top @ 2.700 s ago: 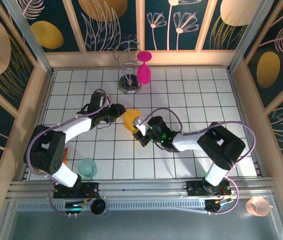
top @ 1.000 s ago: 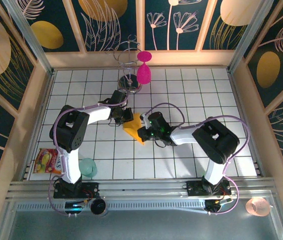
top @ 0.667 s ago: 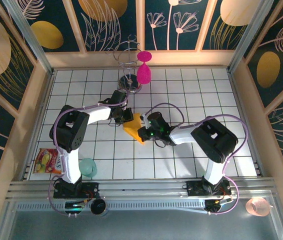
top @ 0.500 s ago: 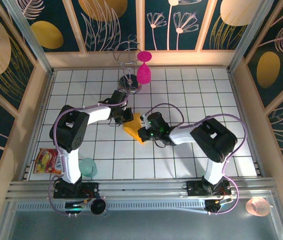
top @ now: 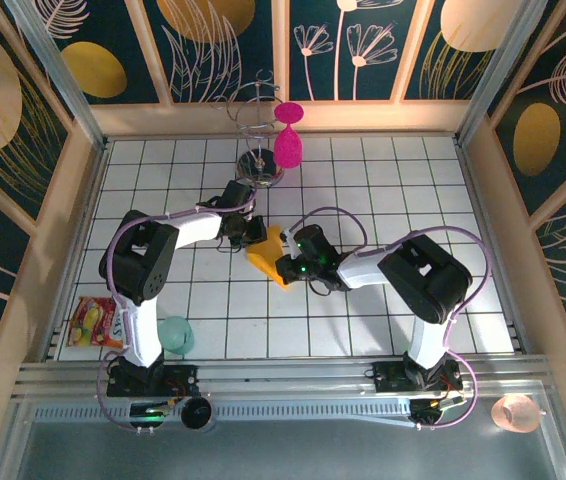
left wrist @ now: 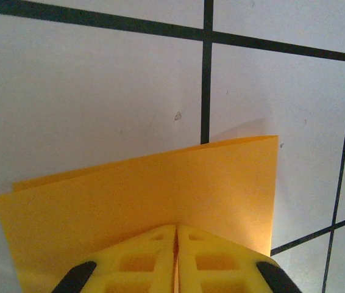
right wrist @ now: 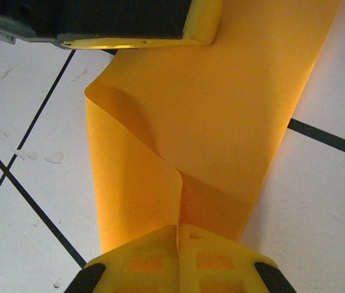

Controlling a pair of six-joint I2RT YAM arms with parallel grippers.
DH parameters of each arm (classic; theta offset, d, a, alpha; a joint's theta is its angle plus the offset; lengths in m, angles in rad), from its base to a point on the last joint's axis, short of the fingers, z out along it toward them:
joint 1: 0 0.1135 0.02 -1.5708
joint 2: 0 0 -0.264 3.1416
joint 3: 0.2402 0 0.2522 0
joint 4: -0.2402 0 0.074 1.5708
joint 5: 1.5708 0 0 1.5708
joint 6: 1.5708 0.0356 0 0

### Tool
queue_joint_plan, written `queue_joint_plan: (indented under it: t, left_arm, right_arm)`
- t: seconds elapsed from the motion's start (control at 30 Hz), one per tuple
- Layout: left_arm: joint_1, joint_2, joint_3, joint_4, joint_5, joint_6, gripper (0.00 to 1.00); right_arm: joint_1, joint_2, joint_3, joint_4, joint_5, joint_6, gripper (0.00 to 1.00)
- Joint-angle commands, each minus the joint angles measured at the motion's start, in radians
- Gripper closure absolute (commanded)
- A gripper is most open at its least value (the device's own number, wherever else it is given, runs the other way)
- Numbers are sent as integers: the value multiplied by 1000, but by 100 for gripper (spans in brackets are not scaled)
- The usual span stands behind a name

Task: Fold a paper plane with a square sheet of paper (pick it up from the middle)
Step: Third fold the triangle at the center of the table.

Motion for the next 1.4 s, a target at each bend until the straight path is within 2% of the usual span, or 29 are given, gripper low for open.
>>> queue_joint_plan:
  t: [0.0, 0.37, 0.53, 0.77, 0.93, 1.37]
  left_arm:
    - [-7, 48, -11, -60, -17, 21, 91]
    - [-6, 21, -2, -56, -12, 15, 91]
    - [-6, -94, -17, -18, -28, -36, 86]
    - [-5, -273, -140, 39, -78, -162, 79]
    - [-12, -348, -236, 88, -15, -248, 80]
    - [-100, -311, -333, 170, -23, -412, 84]
  right_arm:
    - [-4, 24, 30, -16, -2, 4, 100]
    - [-5, 41, 38, -65, 9, 5, 100]
    - [-4, 40, 36, -93, 14, 13, 100]
    - [-6, 44, 45, -113, 10, 36, 100]
    - [-6, 42, 50, -120, -6, 46, 100]
    - [-8, 56, 81, -151, -23, 78, 100]
